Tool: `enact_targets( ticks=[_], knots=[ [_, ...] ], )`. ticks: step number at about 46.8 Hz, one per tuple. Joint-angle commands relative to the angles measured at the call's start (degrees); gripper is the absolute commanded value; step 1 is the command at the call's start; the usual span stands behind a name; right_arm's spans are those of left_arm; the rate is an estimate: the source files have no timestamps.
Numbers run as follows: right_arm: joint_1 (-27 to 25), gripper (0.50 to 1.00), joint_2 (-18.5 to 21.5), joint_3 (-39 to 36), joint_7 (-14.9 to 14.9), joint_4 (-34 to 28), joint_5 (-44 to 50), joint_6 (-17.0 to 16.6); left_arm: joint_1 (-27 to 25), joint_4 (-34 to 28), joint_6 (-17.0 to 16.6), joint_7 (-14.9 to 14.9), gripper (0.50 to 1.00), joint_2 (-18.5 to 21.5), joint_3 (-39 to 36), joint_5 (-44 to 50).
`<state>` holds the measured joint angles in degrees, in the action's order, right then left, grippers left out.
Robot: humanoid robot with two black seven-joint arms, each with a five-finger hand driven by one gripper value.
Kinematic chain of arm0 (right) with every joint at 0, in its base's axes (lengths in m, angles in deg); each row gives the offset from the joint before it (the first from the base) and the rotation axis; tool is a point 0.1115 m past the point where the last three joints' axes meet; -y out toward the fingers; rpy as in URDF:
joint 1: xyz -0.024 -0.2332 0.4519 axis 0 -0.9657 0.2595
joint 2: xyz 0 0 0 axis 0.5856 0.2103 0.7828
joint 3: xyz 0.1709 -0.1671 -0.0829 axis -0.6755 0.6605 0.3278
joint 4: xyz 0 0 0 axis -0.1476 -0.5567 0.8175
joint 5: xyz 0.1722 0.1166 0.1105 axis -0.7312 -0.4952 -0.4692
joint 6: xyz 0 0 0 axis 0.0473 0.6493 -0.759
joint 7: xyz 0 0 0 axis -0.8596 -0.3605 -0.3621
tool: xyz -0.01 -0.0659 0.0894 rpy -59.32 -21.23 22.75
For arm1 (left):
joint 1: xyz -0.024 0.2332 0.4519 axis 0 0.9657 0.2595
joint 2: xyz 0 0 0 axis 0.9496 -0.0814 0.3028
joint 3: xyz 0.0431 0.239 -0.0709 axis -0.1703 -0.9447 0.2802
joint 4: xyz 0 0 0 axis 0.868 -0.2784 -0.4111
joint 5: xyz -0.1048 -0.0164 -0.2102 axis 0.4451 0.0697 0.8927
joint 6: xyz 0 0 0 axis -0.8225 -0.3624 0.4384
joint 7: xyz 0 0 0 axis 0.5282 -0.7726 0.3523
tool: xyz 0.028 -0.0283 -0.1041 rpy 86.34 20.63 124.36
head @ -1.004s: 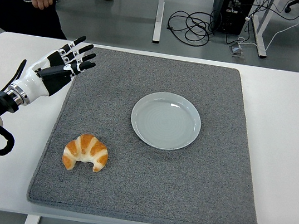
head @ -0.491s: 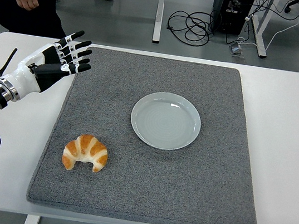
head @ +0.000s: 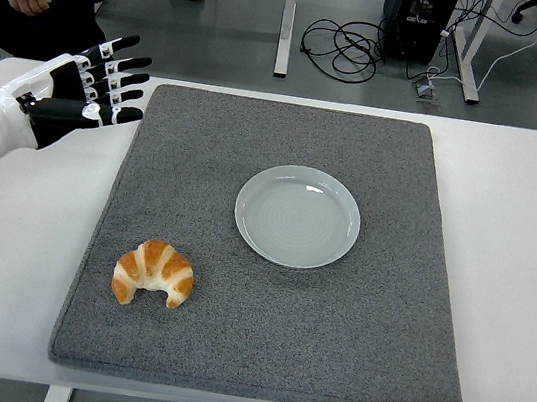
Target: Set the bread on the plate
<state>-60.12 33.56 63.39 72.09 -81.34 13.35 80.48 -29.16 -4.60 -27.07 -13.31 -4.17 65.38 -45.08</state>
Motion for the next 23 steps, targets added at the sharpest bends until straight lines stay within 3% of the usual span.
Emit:
enact_targets(
  ticks=[1, 9, 17, 23],
  knots=[
    [0.0, 1.000, 0.0, -0.1, 0.0, 0.0, 0.0, 0.0, -1.0, -1.8, 0.0, -0.1, 0.963, 2.0, -0.4, 0.0],
    [0.0, 1.000, 0.0, -0.1, 0.0, 0.0, 0.0, 0.0, -6.3, -3.7, 0.3, -1.7, 0.963, 6.6, -4.3, -1.3],
    [0.0, 1.000, 0.0, 0.0, 0.0, 0.0, 0.0, 0.0, -13.6, -5.6, 0.3, -1.8, 0.957, 9.3, -10.1, -11.1],
    [0.0, 1.000, 0.0, -0.1, 0.0, 0.0, 0.0, 0.0, -15.4, -6.2, 0.3, -1.8, 0.952, 9.9, -10.6, -18.5]
  ],
)
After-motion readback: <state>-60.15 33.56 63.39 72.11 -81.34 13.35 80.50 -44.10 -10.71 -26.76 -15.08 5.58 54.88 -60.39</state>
